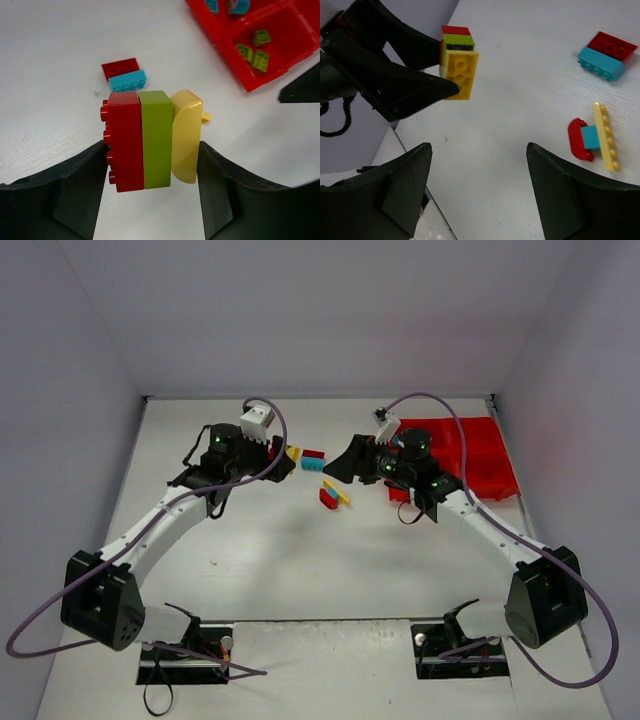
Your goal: Sort the legos into containers by color
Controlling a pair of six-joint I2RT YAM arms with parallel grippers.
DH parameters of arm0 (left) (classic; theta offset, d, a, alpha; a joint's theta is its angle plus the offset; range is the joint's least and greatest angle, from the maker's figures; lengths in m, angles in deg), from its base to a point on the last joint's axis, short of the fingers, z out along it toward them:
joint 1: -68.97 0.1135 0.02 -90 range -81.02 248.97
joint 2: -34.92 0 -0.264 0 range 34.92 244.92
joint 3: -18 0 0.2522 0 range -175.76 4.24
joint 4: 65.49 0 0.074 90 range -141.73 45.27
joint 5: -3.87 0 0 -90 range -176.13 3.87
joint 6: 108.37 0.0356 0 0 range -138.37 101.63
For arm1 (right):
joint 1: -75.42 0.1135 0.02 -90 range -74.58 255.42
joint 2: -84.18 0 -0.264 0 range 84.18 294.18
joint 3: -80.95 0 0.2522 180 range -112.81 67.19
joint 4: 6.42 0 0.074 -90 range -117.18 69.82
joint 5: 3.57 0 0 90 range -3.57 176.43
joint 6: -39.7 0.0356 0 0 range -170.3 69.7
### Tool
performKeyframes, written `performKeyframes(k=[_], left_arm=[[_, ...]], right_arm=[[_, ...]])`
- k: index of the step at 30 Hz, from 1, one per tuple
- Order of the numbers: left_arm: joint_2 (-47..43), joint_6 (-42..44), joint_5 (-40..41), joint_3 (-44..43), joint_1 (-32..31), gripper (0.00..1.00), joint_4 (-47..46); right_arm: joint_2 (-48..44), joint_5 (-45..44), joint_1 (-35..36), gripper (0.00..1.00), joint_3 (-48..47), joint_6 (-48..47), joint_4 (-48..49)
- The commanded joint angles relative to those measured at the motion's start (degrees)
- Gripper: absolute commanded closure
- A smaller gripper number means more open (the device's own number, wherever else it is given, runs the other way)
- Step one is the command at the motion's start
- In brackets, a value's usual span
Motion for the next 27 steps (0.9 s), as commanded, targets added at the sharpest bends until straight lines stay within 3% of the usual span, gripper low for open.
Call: performKeyframes(k=[1, 16, 22, 27], left_arm=[[-4.09, -1.33, -1.89, 1.16, -2.03, 0.48, -10.4], [-10.86, -2.39, -0.05, 4.77, -9.42, 0.48, -16.82], [-11.74, -1.95, 0.39, 5.38, -9.95, 0.48, -17.26], [-11.66, -1.43, 0.57, 5.47, -10.3, 0.48, -17.35]], right_arm=[[0.04, 2.87, 1.88, 0.27, -2.58, 6.38, 12.29], [3.29, -1.87, 6.01, 0.29, -4.42, 9.47, 19.41], [4.52, -3.11, 6.89, 0.35, -4.86, 9.55, 19.85], [4.7, -3.11, 7.07, 0.5, -4.77, 9.47, 20.29]])
